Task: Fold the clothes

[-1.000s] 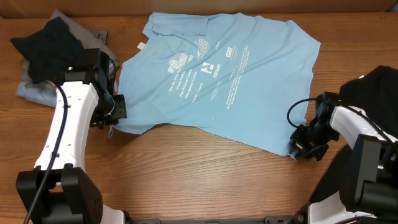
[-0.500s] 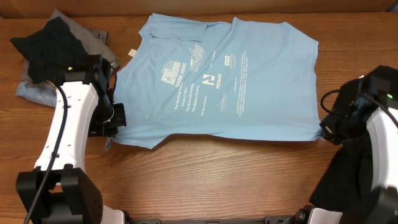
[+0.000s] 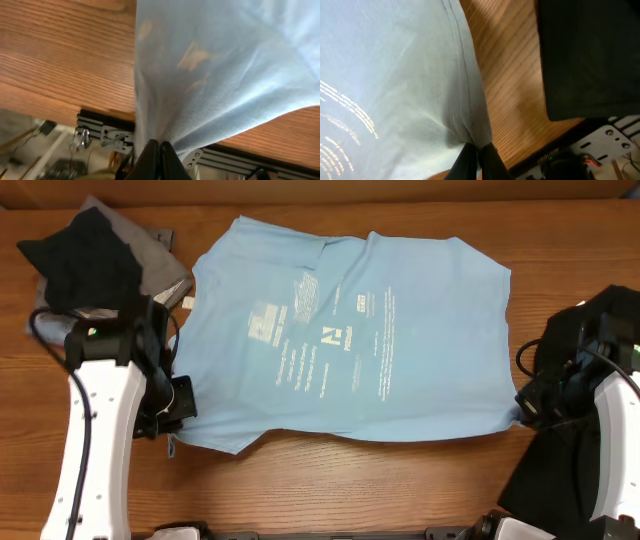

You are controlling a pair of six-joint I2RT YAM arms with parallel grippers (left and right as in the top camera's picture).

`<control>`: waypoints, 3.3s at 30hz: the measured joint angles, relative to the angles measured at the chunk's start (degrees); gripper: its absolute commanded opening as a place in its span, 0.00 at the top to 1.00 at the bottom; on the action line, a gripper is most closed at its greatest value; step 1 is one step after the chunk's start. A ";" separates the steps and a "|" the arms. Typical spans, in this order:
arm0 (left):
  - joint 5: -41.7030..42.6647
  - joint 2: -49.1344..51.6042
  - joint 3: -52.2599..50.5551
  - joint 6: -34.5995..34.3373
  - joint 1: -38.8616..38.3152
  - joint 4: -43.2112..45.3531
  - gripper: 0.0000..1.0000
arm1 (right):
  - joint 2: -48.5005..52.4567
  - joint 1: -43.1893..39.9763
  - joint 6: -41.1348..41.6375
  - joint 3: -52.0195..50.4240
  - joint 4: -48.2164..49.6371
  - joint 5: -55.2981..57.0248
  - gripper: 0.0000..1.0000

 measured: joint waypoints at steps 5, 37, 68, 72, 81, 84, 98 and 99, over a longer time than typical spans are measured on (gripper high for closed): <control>-1.05 -4.26 0.00 -0.46 0.00 2.12 0.96 | -1.27 0.00 0.04 0.00 1.92 -0.20 0.96; 2.27 14.47 -0.15 5.38 -5.05 47.15 0.00 | 9.92 -0.02 3.72 0.02 38.86 -7.52 0.12; 1.49 14.73 -22.25 6.45 0.66 55.43 0.40 | 10.67 -1.07 -1.25 -11.30 35.74 -6.62 0.32; 2.82 14.73 -24.79 6.58 0.66 56.83 0.57 | 10.67 -1.07 -1.27 -12.92 35.34 -6.21 0.35; 2.99 14.73 -25.53 6.56 0.66 56.94 0.96 | 10.67 -1.07 0.50 -20.41 45.51 -5.84 0.55; 2.97 14.73 -25.51 6.47 0.90 56.68 0.96 | 10.67 -1.07 1.07 -20.90 47.30 -5.88 0.83; 2.95 14.75 -13.92 5.20 9.75 38.16 0.96 | 7.76 -1.11 1.95 -16.96 31.10 -1.33 0.96; 2.95 14.75 -13.33 5.25 10.21 37.24 0.92 | 6.62 -1.14 2.01 -16.00 29.00 -0.63 0.96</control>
